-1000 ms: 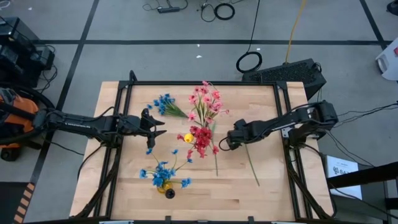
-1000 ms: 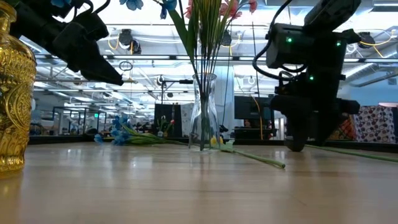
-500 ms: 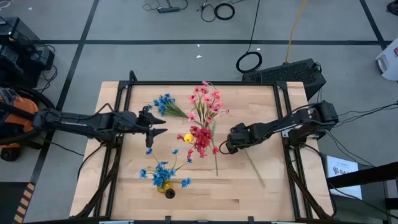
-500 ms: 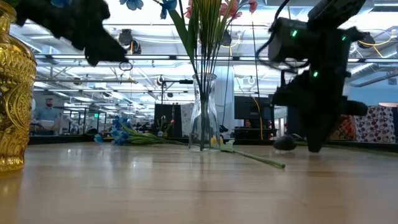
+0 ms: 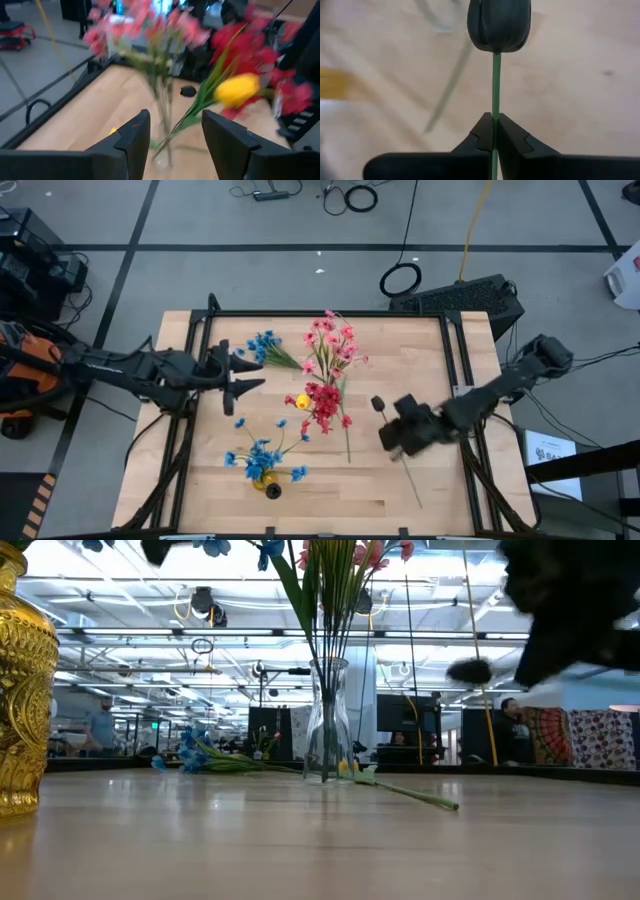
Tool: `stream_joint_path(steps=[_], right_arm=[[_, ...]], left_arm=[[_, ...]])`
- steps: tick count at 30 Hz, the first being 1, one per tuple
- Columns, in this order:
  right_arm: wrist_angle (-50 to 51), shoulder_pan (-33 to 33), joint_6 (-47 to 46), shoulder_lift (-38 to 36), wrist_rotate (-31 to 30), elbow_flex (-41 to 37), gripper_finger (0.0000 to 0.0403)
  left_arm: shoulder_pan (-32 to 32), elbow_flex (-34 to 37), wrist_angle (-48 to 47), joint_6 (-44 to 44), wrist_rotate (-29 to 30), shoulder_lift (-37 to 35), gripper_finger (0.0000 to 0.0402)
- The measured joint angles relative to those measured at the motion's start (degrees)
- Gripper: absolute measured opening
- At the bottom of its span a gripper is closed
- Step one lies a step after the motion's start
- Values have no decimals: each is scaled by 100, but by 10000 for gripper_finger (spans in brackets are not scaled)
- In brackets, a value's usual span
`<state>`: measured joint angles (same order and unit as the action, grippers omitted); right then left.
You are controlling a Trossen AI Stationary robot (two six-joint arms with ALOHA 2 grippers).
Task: Sort flowers into vase by color
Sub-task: Put the black tulip into the yellow vase
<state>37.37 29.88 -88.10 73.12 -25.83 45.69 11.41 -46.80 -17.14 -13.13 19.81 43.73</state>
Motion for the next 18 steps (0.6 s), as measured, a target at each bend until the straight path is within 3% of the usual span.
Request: stream_joint_path(steps=[5,9,18], right_arm=[[-524,1154,-386,-282,-1046,51,1],[-732,1772,7,-96,-2016,645,1],[-738,2038,2967,1079,-3186,3497,0]], left_arm=[[844,-813,9,4,757,744,182],[1428,-1504,10,51,1204,1530,182],[2171,-3018,28,182,1551,2916,182]])
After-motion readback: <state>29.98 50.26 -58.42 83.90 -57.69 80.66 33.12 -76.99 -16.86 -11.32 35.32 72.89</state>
